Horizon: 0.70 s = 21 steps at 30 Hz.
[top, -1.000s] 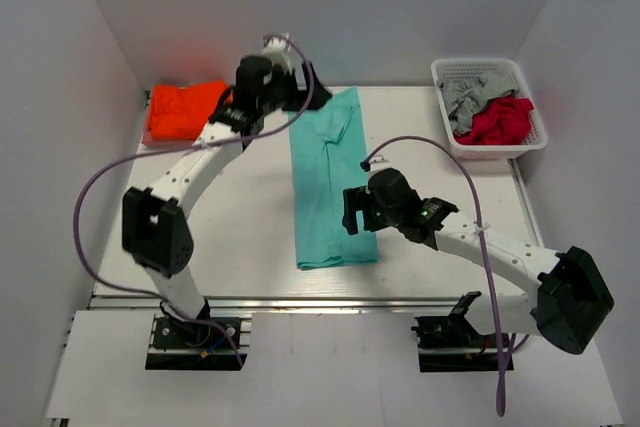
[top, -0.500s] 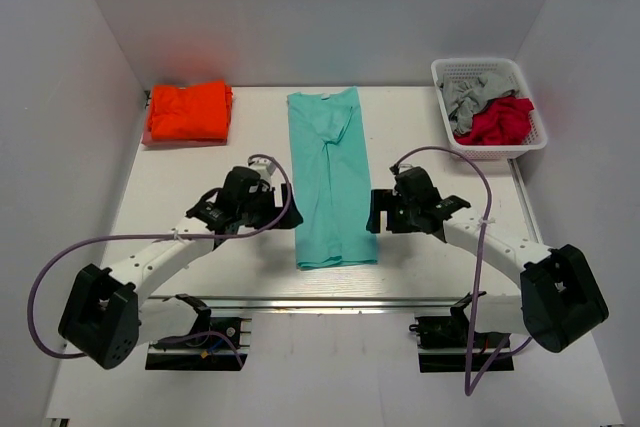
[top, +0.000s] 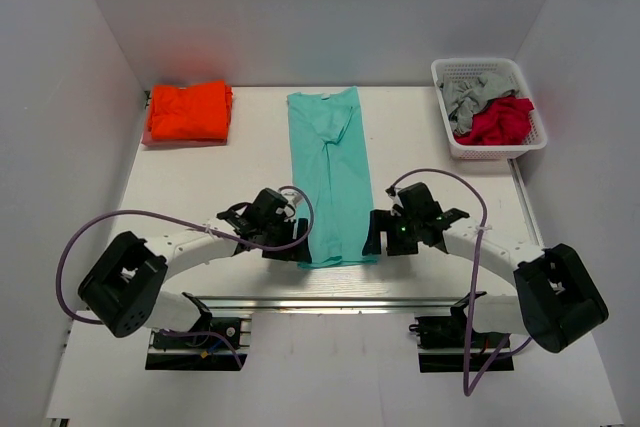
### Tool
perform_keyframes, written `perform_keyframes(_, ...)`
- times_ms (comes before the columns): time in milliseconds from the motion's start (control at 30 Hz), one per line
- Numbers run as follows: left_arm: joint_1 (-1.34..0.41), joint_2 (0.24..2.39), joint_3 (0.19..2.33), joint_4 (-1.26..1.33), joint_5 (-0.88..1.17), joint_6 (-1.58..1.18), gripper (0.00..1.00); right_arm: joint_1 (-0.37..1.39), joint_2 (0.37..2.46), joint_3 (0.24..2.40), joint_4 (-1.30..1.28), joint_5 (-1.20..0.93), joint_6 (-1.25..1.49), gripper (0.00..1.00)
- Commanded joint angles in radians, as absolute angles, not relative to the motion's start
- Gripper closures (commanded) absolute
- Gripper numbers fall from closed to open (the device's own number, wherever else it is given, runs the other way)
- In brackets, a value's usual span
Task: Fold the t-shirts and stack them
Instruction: Grab the bottom of the folded rectangular tshirt with both arms
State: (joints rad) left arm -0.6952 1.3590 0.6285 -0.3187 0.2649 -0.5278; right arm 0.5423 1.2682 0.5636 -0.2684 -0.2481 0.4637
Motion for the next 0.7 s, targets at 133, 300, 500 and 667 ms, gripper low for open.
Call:
perform_keyframes(133, -0.733, 1.405, 0.621, -0.31, 0.265, -0.549, 0.38, 0.54, 1.315, 0.548, -0.221, -0.343, 0.474, 0.28)
perform_keyframes(300, -0.755, 1.433, 0.634, -0.334, 0.275, -0.56, 0.55, 0.538, 1.324, 0.549, -0.256, -0.336, 0.476, 0.41)
perform_keyframes(500, -0.764, 1.46, 0.658, -0.359, 0.262, -0.571, 0.68, 0.54, 1.339, 0.552, -0.225, -0.356, 0.474, 0.6)
perform_keyframes(667, -0.773, 1.451, 0.658, -0.361, 0.242, -0.59, 0.78, 0.541, 1.358, 0.557, -0.219, -0.373, 0.466, 0.8)
